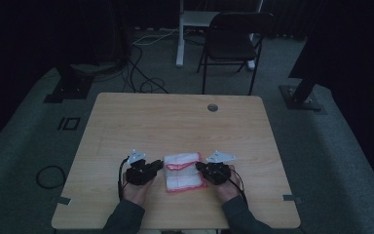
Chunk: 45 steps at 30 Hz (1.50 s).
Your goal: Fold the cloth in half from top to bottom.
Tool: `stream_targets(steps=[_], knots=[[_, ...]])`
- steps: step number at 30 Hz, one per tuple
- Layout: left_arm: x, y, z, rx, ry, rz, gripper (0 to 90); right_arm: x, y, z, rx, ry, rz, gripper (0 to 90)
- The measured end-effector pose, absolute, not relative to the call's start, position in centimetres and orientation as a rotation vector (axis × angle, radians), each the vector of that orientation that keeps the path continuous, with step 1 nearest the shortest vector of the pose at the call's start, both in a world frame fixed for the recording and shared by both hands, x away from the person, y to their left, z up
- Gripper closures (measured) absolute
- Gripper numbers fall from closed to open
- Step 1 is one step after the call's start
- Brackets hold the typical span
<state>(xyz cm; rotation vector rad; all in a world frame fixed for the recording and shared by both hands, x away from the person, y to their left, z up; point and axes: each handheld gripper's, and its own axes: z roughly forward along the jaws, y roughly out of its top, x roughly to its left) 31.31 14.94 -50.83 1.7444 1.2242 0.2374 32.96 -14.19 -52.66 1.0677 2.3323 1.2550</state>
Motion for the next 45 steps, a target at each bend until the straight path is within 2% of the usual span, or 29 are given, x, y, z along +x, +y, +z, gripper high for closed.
stream_targets(steps=[19,30,37,45], knots=[[35.3,11.9,-51.2,1.867,1.202,0.215,79.9,32.7,-14.3,-52.8,1.063,2.339,1.256,85.0],[33.8,11.4,-52.3,1.877,1.184,0.173,79.9,32.4,-14.4,-52.7,1.056,2.342,1.261,83.5],[32.9,11.7,-53.0,1.888,1.184,0.164,79.3,32.0,-15.0,-52.2,1.057,2.321,1.289,73.3],[31.7,12.0,-53.2,1.882,1.178,0.171,78.9,32.0,-16.6,-51.8,1.097,2.27,1.32,71.6]])
